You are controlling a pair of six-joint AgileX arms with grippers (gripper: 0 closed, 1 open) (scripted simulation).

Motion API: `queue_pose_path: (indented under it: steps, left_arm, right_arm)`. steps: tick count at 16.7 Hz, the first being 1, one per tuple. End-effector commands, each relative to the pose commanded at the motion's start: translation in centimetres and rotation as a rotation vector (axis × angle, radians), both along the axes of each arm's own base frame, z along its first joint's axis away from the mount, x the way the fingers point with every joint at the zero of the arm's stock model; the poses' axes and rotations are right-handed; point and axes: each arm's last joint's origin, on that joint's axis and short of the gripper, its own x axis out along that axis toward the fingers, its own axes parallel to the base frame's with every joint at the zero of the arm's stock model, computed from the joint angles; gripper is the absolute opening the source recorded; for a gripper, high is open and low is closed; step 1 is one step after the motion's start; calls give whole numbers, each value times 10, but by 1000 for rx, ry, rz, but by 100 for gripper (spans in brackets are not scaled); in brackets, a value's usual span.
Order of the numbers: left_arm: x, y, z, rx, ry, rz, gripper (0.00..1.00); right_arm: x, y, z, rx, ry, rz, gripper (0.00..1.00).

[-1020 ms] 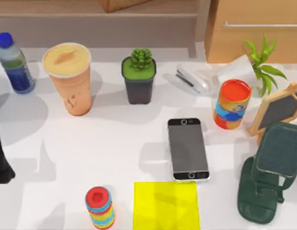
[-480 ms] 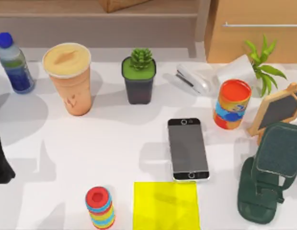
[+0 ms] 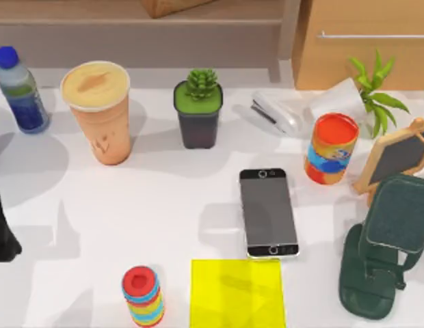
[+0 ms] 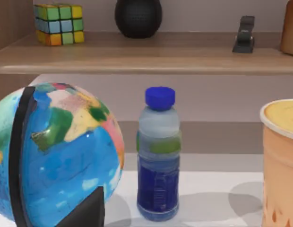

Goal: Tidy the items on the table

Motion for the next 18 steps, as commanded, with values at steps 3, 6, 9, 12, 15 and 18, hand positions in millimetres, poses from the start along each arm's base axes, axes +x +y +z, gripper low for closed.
queue_pose_path:
  steps: [3,6,9,12,15,18]
  left_arm:
    - [0,0,0,0,0,0,100]
    - [0,0,0,0,0,0,100]
    - [0,0,0,0,0,0,100]
    - [0,0,0,0,0,0,100]
    - [0,0,0,0,0,0,100]
    - [0,0,0,0,0,0,100]
  right_arm:
    - [4,-1,14,0,0,2,0]
    - [5,-1,34,2,10,2,0]
    - [6,-1,54,0,2,1,0]
    - [3,-1,74,3,19,1,0]
    - [0,0,98,0,1,0,0]
    - [0,0,99,0,0,-1,0]
